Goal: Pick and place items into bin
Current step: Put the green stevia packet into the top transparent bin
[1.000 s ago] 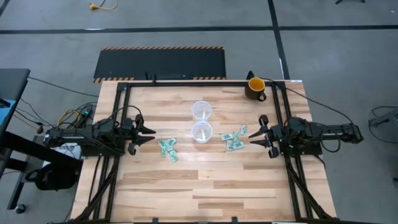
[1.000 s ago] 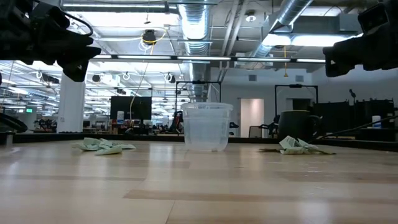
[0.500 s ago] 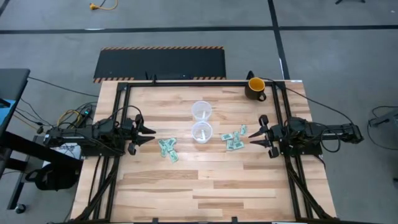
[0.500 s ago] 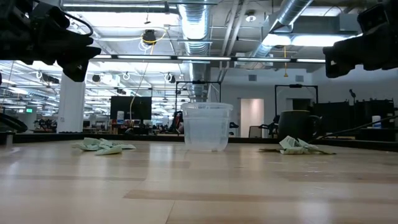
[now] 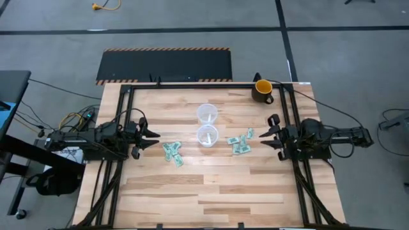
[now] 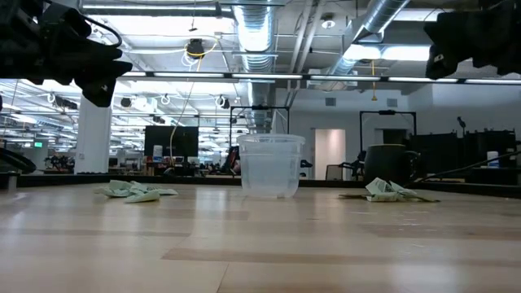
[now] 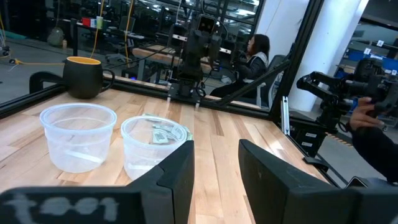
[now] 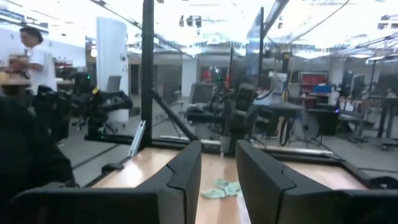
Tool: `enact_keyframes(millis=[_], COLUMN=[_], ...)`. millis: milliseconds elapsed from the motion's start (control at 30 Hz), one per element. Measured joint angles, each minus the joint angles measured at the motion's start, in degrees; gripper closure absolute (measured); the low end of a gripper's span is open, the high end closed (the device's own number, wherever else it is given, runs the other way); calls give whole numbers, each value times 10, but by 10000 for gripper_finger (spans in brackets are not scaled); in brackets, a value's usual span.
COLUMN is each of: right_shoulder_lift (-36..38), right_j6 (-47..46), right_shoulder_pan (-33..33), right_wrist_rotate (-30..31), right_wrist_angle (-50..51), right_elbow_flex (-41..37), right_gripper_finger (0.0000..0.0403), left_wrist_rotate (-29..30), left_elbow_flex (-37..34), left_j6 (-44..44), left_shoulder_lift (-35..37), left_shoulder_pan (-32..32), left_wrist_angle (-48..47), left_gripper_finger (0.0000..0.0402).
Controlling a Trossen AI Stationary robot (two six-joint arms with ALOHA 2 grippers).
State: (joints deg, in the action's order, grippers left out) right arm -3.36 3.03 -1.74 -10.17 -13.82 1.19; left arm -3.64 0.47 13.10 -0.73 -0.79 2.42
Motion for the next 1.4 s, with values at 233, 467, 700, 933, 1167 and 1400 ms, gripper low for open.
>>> enact_keyframes(millis=[233, 467, 700, 933, 1167, 1400], right_shoulder_lift=[0, 0, 0, -14, -107, -228], right_j6=[0, 52, 110, 105, -1, -60], right_shoulder_pan=[0, 0, 0, 0, 0, -1], right_wrist_rotate=[50, 65, 68, 130, 351, 370], right_wrist_angle=[-34, -65, -88, 20, 150, 229], right_elbow_flex=[0, 1, 2, 74, 163, 200], right_gripper_finger=[310, 310, 310, 310, 310, 310], left_wrist_rotate=[0, 0, 0, 0, 0, 0], left_elbow_flex=[0, 0, 0, 0, 0, 0], left_j6=[0, 0, 0, 0, 0, 0], left_shoulder_lift=[0, 0, 0, 0, 0, 0], left_shoulder_pan=[0, 0, 0, 0, 0, 0], left_wrist_angle=[0, 0, 0, 0, 0, 0], left_gripper_finger=[288, 287, 288, 288, 288, 288])
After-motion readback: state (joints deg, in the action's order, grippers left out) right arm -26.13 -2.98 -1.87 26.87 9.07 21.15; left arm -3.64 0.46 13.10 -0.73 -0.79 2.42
